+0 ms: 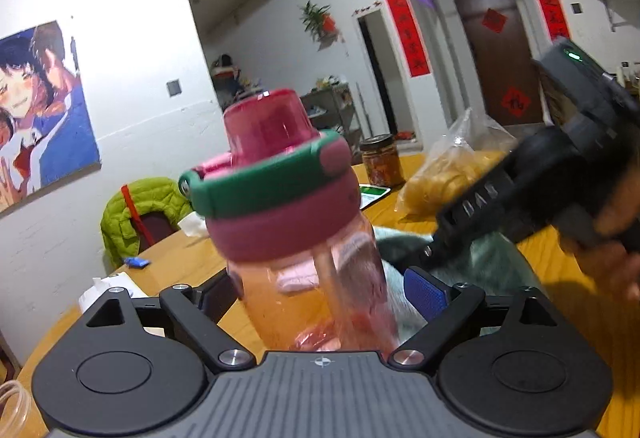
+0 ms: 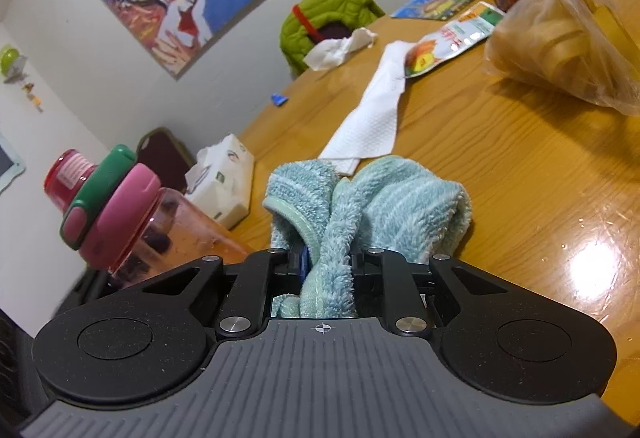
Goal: Clean container
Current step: 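Turn the pink bottle with the left tool to present its other side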
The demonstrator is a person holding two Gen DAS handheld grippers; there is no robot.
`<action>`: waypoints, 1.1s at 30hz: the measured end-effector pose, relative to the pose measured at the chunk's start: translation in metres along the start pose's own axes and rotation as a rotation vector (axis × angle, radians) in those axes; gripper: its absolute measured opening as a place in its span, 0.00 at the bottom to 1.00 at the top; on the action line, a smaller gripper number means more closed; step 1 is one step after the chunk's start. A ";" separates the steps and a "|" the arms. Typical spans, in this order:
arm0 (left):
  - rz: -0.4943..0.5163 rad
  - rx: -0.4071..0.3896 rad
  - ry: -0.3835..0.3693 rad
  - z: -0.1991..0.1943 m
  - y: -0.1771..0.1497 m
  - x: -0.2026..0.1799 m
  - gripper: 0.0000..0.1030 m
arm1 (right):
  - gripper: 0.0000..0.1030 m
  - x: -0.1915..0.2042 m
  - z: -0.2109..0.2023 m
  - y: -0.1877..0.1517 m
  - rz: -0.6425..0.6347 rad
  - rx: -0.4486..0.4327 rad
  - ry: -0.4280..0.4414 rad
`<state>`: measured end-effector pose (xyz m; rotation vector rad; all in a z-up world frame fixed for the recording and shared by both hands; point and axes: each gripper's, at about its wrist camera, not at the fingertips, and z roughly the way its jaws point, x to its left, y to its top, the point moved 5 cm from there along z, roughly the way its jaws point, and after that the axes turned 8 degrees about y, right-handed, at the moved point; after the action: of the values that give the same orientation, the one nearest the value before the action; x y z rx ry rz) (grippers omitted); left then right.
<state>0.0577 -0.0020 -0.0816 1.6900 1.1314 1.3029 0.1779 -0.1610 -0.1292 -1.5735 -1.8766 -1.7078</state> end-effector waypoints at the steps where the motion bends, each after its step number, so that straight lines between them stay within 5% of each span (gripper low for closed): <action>1: -0.016 0.007 -0.002 0.003 0.002 0.001 0.81 | 0.20 0.000 0.000 0.000 0.001 0.001 0.001; 6: -0.203 0.031 -0.073 0.015 -0.003 0.026 0.72 | 0.21 0.004 0.005 -0.003 -0.041 0.021 -0.004; 9: -0.419 0.061 -0.141 0.018 -0.019 0.054 0.70 | 0.23 0.006 0.009 -0.005 -0.070 0.033 -0.015; 17: -0.884 0.112 -0.103 0.026 -0.058 0.113 0.69 | 0.16 0.020 0.022 -0.015 -0.235 0.057 -0.110; 21: -0.961 0.124 -0.089 0.024 -0.064 0.117 0.69 | 0.14 0.035 0.026 -0.022 -0.321 0.054 -0.145; 26: -1.018 0.141 -0.072 0.023 -0.058 0.123 0.69 | 0.14 0.047 0.033 -0.036 -0.224 0.218 0.071; 29: -1.039 0.151 -0.075 0.018 -0.059 0.123 0.69 | 0.15 0.050 0.045 -0.049 -0.223 0.327 0.103; 33: -1.020 0.147 -0.076 0.016 -0.055 0.122 0.69 | 0.14 0.038 0.046 -0.040 -0.133 0.261 0.091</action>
<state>0.0750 0.1318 -0.0929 0.9531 1.7283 0.5044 0.1544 -0.0947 -0.1432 -1.2794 -2.0983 -1.4799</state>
